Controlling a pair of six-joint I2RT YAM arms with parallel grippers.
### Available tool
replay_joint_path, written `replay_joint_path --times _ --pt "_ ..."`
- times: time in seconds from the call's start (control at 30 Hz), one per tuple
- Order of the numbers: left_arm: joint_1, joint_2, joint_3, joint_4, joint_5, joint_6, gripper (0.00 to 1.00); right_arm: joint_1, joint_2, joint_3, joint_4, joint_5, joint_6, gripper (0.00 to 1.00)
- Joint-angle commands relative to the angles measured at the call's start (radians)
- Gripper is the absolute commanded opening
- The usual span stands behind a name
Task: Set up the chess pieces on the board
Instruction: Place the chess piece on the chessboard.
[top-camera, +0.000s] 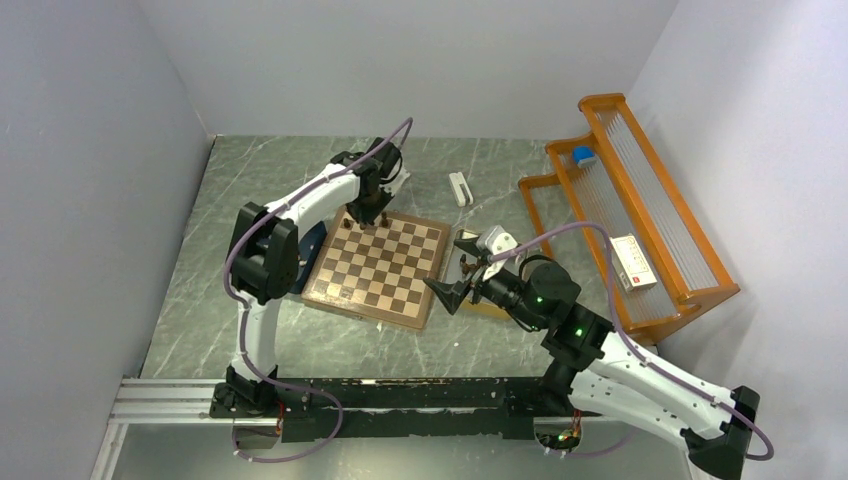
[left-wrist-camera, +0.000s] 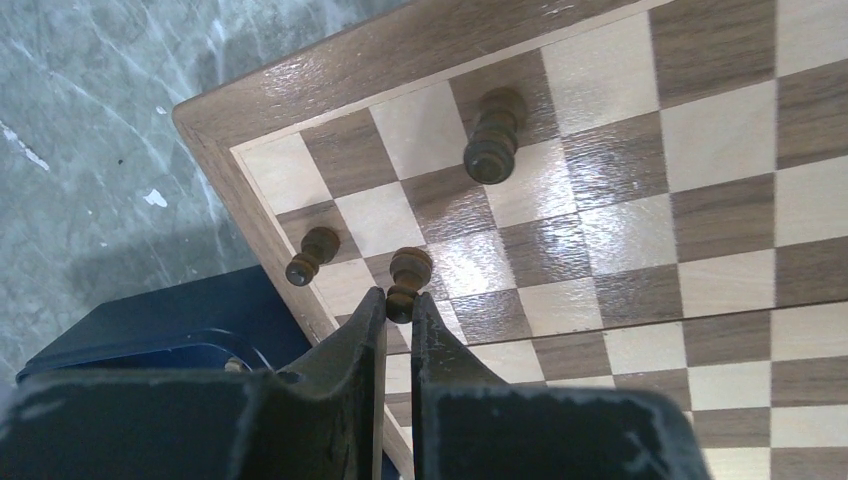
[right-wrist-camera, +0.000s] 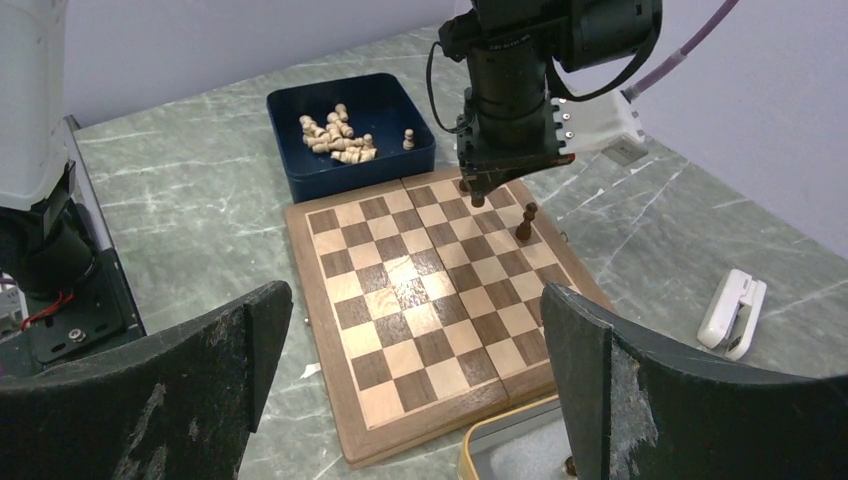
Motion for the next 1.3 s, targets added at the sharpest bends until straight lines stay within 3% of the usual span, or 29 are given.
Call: replay_joint_path --times 0.0,0.93,1.27 --pt "-0.002 0.026 0.031 -0.027 -0.064 0.022 0.06 -0.001 -0.030 0.033 -0.033 0.032 0.004 1.00" --pt "-0.003 0.090 0.045 0.026 -0.093 0.040 0.10 -0.002 -0.052 0.029 -0.050 0.048 -0.020 1.00" --pt "-0.001 0.076 0.050 0.020 -0.052 0.035 0.32 -0.001 -0.037 0.026 -0.044 0.040 -0.021 1.00"
